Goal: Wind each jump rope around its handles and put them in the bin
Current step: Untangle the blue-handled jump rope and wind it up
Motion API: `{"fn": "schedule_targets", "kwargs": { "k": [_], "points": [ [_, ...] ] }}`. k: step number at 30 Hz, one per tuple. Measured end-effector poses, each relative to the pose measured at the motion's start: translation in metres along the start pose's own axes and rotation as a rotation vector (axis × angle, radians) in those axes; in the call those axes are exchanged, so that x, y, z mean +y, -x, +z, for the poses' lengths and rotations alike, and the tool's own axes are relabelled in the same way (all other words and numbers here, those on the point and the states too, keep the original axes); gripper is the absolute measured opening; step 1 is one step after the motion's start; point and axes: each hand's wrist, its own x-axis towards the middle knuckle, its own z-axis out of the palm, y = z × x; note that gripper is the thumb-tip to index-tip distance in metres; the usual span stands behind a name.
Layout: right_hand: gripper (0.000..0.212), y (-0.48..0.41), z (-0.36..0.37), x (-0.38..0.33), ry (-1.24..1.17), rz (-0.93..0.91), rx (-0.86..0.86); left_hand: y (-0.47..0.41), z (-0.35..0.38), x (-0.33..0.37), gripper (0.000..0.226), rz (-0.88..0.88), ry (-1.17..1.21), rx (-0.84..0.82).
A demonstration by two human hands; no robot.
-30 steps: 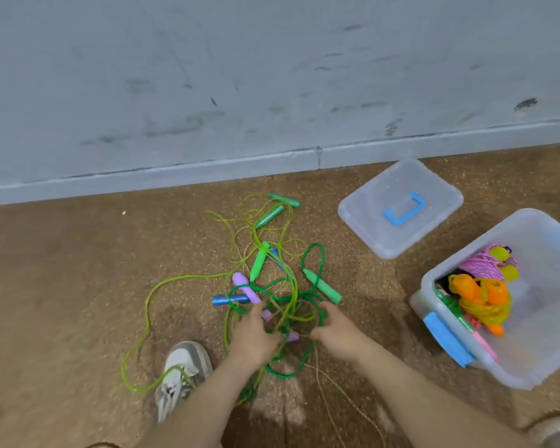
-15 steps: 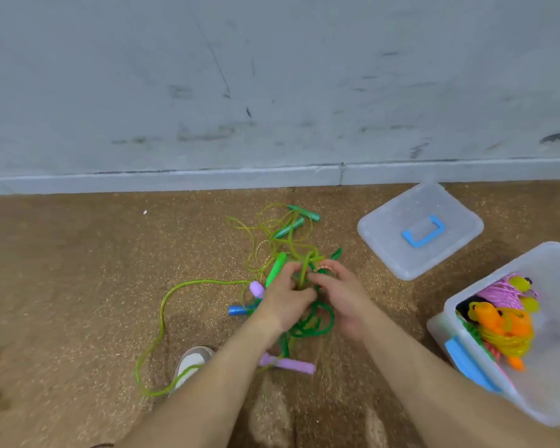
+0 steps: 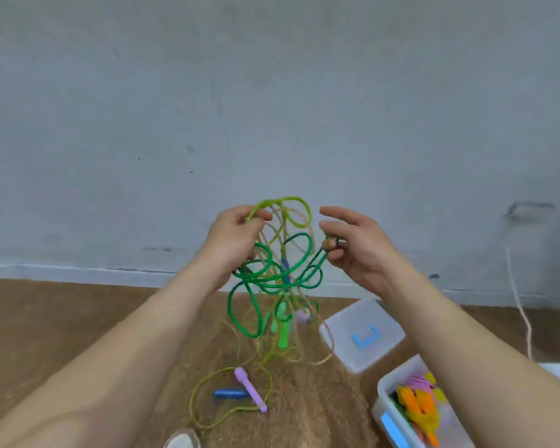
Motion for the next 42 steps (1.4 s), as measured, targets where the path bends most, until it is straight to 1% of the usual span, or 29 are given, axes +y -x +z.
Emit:
{"fn": "schedule_targets", "kwargs": {
  "k": [2,3,5,7,8,10,11,12,13,14,15,16,17,18,19,20,21,23,25,27,29,32,36,38,39,40,42],
  "points": [
    [0.031,0.015,0.004,-0.025,-0.065,-0.023,0.02,0.003,-0.019,0.01,0.028,-0.046,0.178,0.137],
    [0.031,0.022,0.007,-0.035,-0.048,-0.04,0.023,0.005,-0.025,0.012,0.028,-0.081,0.27,0.181],
    [0.03,0.03,0.012,-0.047,0.093,-0.074,0.035,0.009,-0.03,0.014,0.026,-0.136,0.406,0.198],
    [0.031,0.031,0.016,-0.047,0.364,-0.111,0.07,0.012,-0.028,0.015,0.024,-0.157,0.464,0.16],
    [0.032,0.028,0.016,-0.044,0.54,-0.138,0.1,0.013,-0.026,0.015,0.022,-0.16,0.487,0.138],
    [0.035,0.018,0.012,-0.03,0.979,-0.172,0.129,0.017,-0.022,0.015,0.015,-0.17,0.557,0.095],
    [0.041,0.012,0.011,-0.019,1.198,-0.161,0.102,0.019,-0.021,0.015,0.013,-0.176,0.599,0.068],
    [0.05,0.007,0.011,-0.007,1.349,-0.146,0.051,0.02,-0.021,0.015,0.013,-0.181,0.634,0.042],
    [0.06,0.002,0.012,0.005,1.376,-0.128,-0.013,0.022,-0.021,0.015,0.013,-0.189,0.66,0.014],
    [0.068,0.0,0.015,0.016,1.272,-0.105,-0.084,0.023,-0.021,0.017,0.013,-0.201,0.673,-0.015],
    [0.072,0.0,0.022,0.023,1.045,-0.063,-0.15,0.026,-0.021,0.019,0.012,-0.218,0.679,-0.047],
    [0.07,0.002,0.03,0.028,0.76,-0.002,-0.227,0.028,-0.021,0.02,0.011,-0.238,0.688,-0.083],
    [0.064,0.002,0.038,0.032,0.483,0.08,-0.308,0.03,-0.021,0.02,0.01,-0.259,0.701,-0.121],
    [0.058,0.0,0.044,0.035,0.277,0.153,-0.358,0.032,-0.022,0.02,0.011,-0.28,0.715,-0.158],
    [0.054,-0.002,0.046,0.038,0.162,0.193,-0.384,0.034,-0.024,0.018,0.012,-0.296,0.726,-0.193],
    [0.051,-0.005,0.046,0.039,0.123,0.204,-0.39,0.034,-0.026,0.017,0.012,-0.302,0.728,-0.219],
    [0.048,-0.008,0.046,0.04,0.146,0.198,-0.387,0.033,-0.029,0.015,0.012,-0.299,0.717,-0.228],
    [0.037,-0.012,0.043,0.04,0.31,0.162,-0.418,0.031,-0.035,0.013,0.012,-0.287,0.683,-0.227],
    [0.024,-0.015,0.037,0.039,0.455,0.083,-0.441,0.027,-0.038,0.013,0.02,-0.276,0.638,-0.238],
    [0.017,-0.015,0.034,0.032,0.469,-0.008,-0.349,0.023,-0.04,0.011,0.016,-0.242,0.502,-0.232],
    [0.02,-0.016,0.029,0.024,0.352,-0.062,-0.197,0.017,-0.041,0.005,0.013,-0.207,0.273,-0.179],
    [0.021,-0.016,0.019,0.013,-0.011,-0.037,-0.06,0.012,-0.043,-0.007,0.011,-0.198,-0.006,-0.12],
    [0.016,-0.01,0.01,0.005,-0.423,-0.001,-0.046,0.012,-0.052,-0.019,0.023,-0.205,-0.298,-0.058],
    [0.02,-0.008,0.009,0.001,-0.545,0.054,-0.078,0.012,-0.057,-0.022,0.031,-0.2,-0.381,-0.015],
    [0.023,-0.007,0.01,-0.001,-0.547,0.086,-0.109,0.013,-0.058,-0.022,0.033,-0.205,-0.383,0.004],
    [0.026,-0.006,0.013,-0.002,-0.489,0.117,-0.143,0.013,-0.059,-0.021,0.031,-0.207,-0.352,0.021],
    [0.022,-0.004,0.02,0.002,-0.207,0.135,-0.185,0.014,-0.06,-0.016,0.02,-0.211,-0.193,0.033]
  ]
}}
